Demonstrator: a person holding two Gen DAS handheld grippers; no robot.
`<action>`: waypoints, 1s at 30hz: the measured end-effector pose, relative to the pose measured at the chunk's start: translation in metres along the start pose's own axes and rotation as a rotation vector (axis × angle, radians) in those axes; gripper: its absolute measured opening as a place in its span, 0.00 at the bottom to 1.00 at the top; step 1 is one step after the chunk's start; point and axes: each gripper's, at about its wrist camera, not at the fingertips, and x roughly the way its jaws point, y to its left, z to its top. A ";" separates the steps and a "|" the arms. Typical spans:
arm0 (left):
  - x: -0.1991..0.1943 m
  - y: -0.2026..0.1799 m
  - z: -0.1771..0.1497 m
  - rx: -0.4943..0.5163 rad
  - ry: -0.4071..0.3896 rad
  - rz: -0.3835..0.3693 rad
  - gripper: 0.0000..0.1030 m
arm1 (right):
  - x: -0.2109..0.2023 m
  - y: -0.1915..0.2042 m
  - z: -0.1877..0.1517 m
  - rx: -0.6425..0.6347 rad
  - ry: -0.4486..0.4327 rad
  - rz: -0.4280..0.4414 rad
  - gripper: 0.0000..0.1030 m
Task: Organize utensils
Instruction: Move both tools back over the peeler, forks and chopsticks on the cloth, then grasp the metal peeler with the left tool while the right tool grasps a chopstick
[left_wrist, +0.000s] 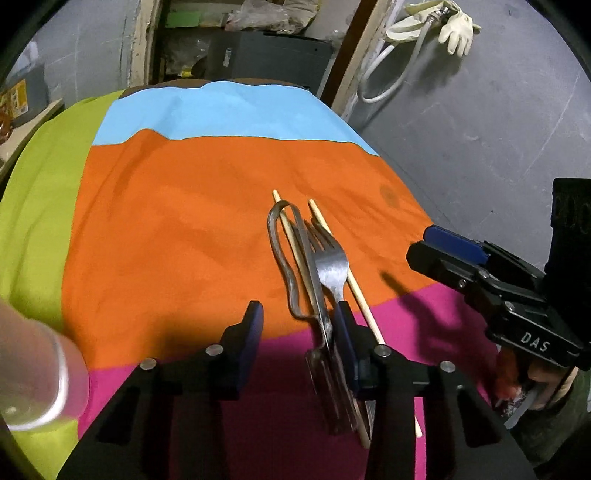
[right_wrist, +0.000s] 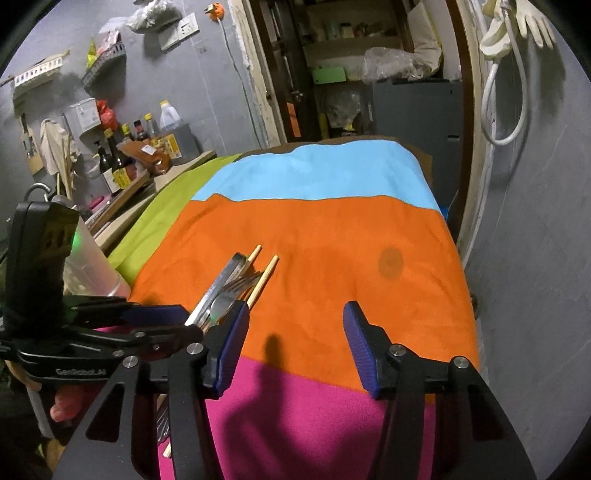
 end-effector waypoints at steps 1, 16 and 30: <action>0.000 0.001 0.001 -0.009 0.003 -0.011 0.27 | 0.000 -0.001 0.000 0.004 0.002 0.003 0.50; -0.015 0.013 -0.006 -0.089 0.002 0.005 0.13 | 0.019 0.017 0.000 -0.056 0.091 0.041 0.41; -0.025 0.013 -0.011 -0.068 0.045 0.082 0.08 | 0.050 0.045 0.003 -0.167 0.234 -0.035 0.24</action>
